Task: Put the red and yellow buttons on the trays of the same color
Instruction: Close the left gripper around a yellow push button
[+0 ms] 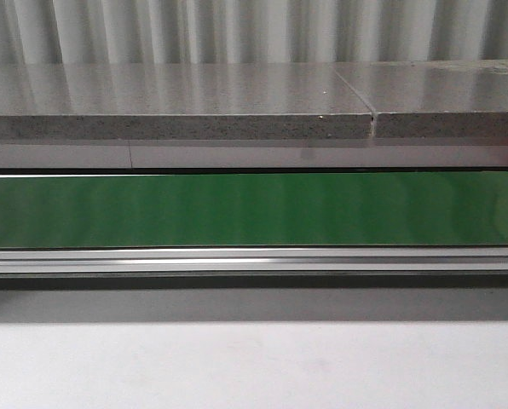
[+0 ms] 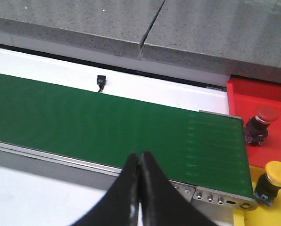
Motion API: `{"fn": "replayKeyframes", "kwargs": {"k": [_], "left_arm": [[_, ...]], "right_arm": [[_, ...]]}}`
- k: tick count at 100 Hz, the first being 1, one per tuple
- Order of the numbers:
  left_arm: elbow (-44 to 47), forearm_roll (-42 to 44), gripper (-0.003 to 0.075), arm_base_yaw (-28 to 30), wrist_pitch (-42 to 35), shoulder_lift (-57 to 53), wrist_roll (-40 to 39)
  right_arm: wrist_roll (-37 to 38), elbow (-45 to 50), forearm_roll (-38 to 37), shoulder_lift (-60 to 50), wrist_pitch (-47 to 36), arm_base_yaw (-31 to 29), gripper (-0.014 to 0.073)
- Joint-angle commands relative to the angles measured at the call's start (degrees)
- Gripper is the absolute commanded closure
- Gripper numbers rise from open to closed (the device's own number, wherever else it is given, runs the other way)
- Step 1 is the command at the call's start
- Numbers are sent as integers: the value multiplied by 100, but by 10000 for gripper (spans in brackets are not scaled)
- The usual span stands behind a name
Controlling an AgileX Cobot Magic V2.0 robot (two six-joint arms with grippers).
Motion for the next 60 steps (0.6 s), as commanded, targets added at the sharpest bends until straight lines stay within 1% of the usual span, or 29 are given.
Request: {"fn": "replayKeyframes", "kwargs": {"k": [1,9,33,60], "left_arm": [[-174,-81,491,7,-56,-317,15],[-174,-81,516,7,-64,-317,51],[-174,-532,516,-6,-188,-739,167],[-117,-532,517,-297,189,-1480,223]], "right_arm": [[-59,-140,40,46,-386,16,659],[-59,-140,40,46,-386,16,659],[-59,-140,40,46,-386,16,659],[-59,-140,40,46,-386,16,659]]}}
